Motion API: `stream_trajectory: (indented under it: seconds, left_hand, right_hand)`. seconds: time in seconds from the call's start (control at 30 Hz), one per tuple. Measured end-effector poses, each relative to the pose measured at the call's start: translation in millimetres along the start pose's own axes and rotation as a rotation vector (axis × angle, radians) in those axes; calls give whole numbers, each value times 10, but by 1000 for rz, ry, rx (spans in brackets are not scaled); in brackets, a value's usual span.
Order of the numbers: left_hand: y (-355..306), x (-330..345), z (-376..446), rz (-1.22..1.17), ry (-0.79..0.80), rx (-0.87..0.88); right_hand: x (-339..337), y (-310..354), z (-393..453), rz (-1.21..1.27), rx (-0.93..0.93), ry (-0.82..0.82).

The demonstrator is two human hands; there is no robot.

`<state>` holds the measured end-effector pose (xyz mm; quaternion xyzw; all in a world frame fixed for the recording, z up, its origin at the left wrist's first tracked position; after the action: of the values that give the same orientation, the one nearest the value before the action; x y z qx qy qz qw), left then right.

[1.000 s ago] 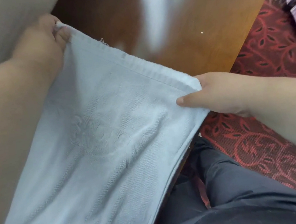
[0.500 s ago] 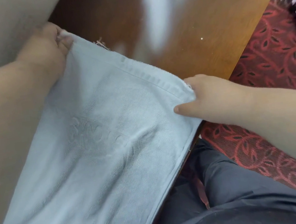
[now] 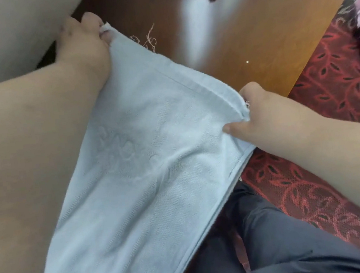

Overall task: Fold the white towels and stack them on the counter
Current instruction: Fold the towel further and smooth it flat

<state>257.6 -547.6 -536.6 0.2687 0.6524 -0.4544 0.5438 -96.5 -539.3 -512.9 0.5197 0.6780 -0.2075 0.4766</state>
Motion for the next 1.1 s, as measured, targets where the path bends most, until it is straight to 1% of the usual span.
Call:
stream_trajectory:
  seconds: [0.1, 0.17, 0.2, 0.23, 0.3, 0.33, 0.37, 0.43, 0.47, 0.53, 0.67, 0.8, 0.9, 0.97, 1.03, 1.07, 1.1]
  left_hand:
    - [-92, -4, 58, 145, 21, -58]
    - [-148, -55, -29, 258, 45, -9]
    - [-186, -91, -112, 289, 45, 24]
    - [-243, -130, -245, 246, 22, 30]
    - [-391, -166, -645, -24, -46, -49]
    - [-452, -145, -916, -121, -41, -93]
    - [-498, -109, -1217, -143, -4, -130]
    - [-466, -16, -1839, -84, 101, -174]
    - [-388, 29, -2108, -52, 139, -203]
    - [-145, 72, -2507, 10, 175, -256]
    - [472, -53, -2939, 58, 165, -401]
    - [1098, -260, -3482, 71, 131, -516]
    - [1504, -414, -3862, 69, 103, -645]
    - [1703, -497, -4028, 60, 80, -732]
    - [1789, -538, -4194, 19, 26, -820]
    - [1777, -536, -4298, -10, -5, -858]
    - [1729, -517, -4417, -43, -32, -885]
  right_hand:
    - [-95, -80, 18, -43, 8, -81]
    - [-182, -82, -14, -134, -15, -146]
    - [-203, -7, -45, -147, -88, -200]
    - [-198, 127, -83, -123, -199, -246]
    - [-108, 465, -128, -74, -443, -309]
    - [-20, 613, -111, -79, -528, -306]
    - [81, 727, -80, -105, -577, -265]
    - [303, 782, 5, -251, -560, -151]
    - [395, 737, 45, -323, -542, -142]
    - [504, 631, 85, -374, -548, -187]
    - [531, 593, 134, -434, -574, -202]
    - [479, 625, 99, -486, -537, -177]
    - [396, 721, 28, -531, -500, -172]
    - [306, 950, -30, -508, -427, -192]
    - [303, 1385, -174, -397, -394, -233]
    - [371, 1672, -288, -348, -452, -235]
    - [489, 1992, -426, -317, -568, -225]
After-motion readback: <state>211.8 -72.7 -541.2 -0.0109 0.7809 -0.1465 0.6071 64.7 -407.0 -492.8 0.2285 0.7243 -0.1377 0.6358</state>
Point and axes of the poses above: each hand's wrist, its own z-axis towards the middle knuckle, its own x-axis out of the palm, y = z × x, the point moved 1 cm from there along z, towards the middle knuckle, and after that the axes turned 9 degrees about -z, right-handed, at the moved point
